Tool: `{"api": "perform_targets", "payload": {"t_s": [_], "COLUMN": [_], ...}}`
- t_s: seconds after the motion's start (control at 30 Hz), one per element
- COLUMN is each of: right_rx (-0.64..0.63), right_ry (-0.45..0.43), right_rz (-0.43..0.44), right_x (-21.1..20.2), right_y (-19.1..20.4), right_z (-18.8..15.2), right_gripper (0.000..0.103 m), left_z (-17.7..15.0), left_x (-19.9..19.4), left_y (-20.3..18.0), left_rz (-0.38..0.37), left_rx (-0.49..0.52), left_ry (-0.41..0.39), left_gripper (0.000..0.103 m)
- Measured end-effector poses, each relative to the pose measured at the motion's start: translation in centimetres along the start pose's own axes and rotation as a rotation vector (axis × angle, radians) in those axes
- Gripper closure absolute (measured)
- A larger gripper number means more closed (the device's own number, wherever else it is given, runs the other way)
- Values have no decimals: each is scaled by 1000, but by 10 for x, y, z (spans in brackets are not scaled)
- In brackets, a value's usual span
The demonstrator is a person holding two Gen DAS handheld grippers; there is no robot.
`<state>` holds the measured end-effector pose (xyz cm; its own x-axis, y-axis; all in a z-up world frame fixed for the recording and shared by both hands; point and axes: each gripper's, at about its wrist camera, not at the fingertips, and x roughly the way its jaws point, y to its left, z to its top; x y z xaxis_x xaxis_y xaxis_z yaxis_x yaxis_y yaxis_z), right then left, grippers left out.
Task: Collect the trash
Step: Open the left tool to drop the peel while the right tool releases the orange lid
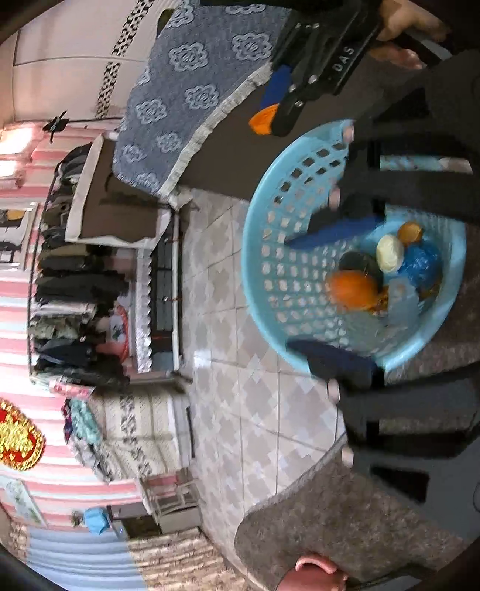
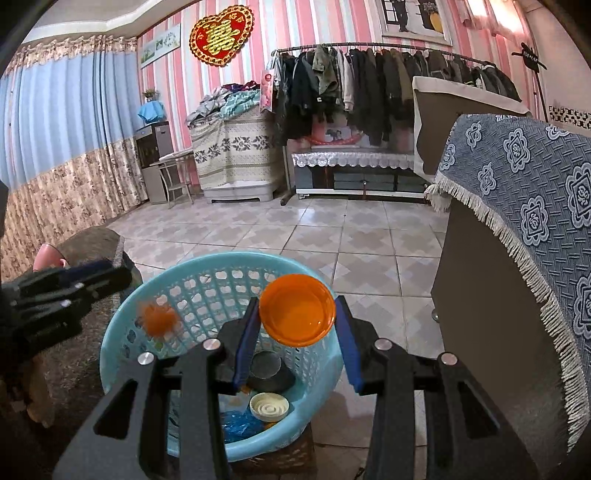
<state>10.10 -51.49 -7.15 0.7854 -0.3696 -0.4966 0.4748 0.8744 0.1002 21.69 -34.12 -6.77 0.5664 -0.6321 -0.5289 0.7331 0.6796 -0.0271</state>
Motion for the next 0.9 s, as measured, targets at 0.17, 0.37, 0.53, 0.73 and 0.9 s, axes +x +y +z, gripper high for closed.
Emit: {"api": "perform_targets", "payload": {"t_s": [0.17,0.37,0.53,0.73,0.9], "right_rx": [7,-10,-16,-12,-41], "right_ry": [-2,-8,-15,6,31], "right_rz": [-2,6,-10,-10,-20], "right_x": [1,7,15,32,45], "right_y": [1,18,32,48,61], "right_z": [-2,-3,-4,-4,-5], "right_gripper": [62,62,62,62,40], "left_z": [1,-2,-6,-12,-19], "left_x": [-16,-39,-55,-76,-93], "left_y": [23,56,77,101,120], "left_rz": [117,219,281,322,355], "left_rx": [-61,-124,-152,-194,-224], "left_ry": [-42,-73,-84,-93,-102], "left_gripper": [11,6,6,6,6]}}
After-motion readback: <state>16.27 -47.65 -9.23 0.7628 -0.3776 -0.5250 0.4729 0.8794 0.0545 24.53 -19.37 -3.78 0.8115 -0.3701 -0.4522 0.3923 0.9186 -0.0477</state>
